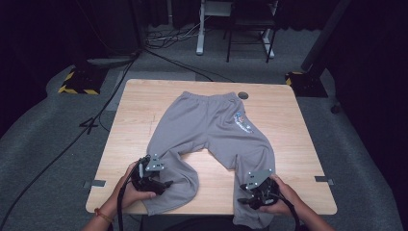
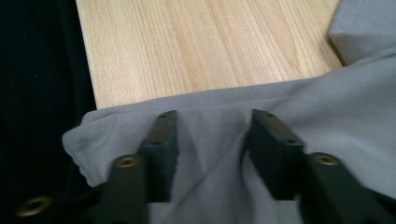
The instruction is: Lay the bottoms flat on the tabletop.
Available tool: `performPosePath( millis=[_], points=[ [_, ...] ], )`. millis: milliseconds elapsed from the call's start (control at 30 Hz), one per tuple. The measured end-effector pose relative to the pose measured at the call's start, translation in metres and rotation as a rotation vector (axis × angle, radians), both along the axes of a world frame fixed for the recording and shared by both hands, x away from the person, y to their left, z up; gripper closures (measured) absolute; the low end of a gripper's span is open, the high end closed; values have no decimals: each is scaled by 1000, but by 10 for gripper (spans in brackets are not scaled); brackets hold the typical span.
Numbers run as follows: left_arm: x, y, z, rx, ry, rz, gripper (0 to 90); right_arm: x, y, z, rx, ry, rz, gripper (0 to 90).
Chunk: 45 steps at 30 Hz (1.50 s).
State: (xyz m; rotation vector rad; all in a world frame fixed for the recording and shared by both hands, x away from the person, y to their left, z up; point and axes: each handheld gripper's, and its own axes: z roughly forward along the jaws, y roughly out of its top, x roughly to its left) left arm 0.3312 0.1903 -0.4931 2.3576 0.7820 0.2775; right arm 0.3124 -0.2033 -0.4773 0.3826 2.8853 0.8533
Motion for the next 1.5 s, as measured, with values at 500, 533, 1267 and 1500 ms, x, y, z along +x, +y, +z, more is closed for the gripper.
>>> performPosePath(
  millis=[500, 533, 1267, 1500],
  points=[
    [-42, -47, 24, 14, -28, -212, 287, -3, -14, 20, 56, -95, -13, 791],
    [-34, -48, 27, 7, -56, -180, 275, -2, -15, 23, 74, -101, -21, 711],
    [189, -81, 0, -56, -17, 248, 334, 11, 2, 0, 10, -18, -82, 836],
    [210, -86, 0, 21, -93, 326, 331, 2, 6, 1, 22, 49, 42, 899]
  ],
)
